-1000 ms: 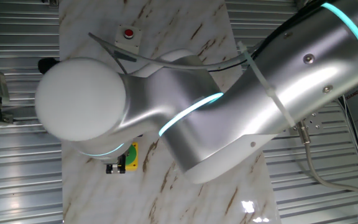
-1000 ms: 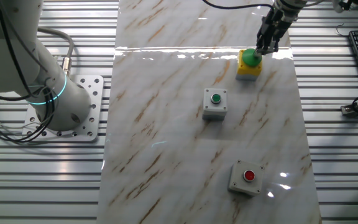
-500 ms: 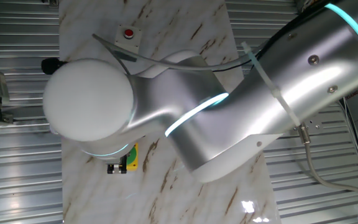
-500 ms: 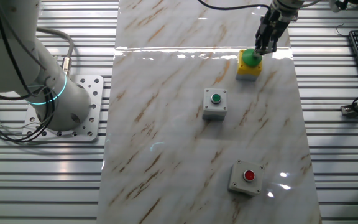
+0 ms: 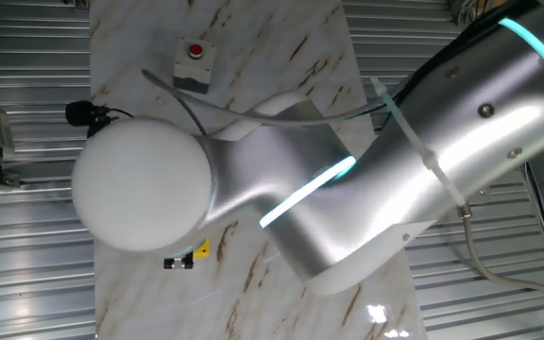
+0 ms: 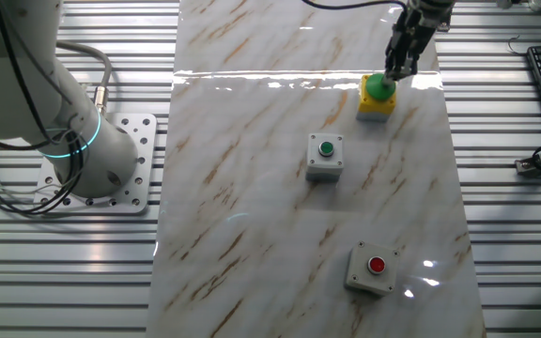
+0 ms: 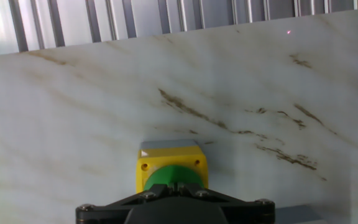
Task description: Press three buttons from left to right in sequence
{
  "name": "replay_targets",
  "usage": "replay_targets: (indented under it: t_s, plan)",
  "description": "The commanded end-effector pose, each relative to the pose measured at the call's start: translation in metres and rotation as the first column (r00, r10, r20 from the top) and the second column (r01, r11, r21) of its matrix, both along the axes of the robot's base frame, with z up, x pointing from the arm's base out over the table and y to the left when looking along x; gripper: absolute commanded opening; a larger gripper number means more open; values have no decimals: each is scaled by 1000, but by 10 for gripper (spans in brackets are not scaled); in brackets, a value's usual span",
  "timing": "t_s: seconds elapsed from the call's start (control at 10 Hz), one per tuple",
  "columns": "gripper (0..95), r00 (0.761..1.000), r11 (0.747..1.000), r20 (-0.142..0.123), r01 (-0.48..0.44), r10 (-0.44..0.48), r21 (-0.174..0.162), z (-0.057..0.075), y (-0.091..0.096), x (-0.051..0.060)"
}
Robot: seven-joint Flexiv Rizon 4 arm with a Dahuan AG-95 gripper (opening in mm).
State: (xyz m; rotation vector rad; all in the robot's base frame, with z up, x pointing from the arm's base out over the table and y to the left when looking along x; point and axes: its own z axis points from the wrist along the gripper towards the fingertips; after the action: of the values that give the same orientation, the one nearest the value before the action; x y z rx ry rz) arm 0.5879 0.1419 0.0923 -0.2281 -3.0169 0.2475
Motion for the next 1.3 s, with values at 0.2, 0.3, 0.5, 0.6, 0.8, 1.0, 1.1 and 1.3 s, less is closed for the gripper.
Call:
replay_targets:
  t_s: [0.2,0.3,0.5,0.6,0.8,1.0,1.1,1.3]
  plan:
    - [0,1000,1000,22,-3,2,14,-40,-8,-9]
    - [0,1000,1000,23,-1,1,17,-40,-8,-9]
    - [0,1000,1000,25,-1,1,18,-40,-8,-9]
    - [0,1000,1000,23,-6,6,12,-40,-8,-9]
    - [0,1000,1000,21,-7,6,13,-40,-8,-9]
    - [0,999,1000,26,-21,21,19,-40,-8,-9]
    - [0,999,999,17,-28,28,24,-38,-8,-8]
    - [0,999,999,-31,-35,37,39,-21,-9,-2]
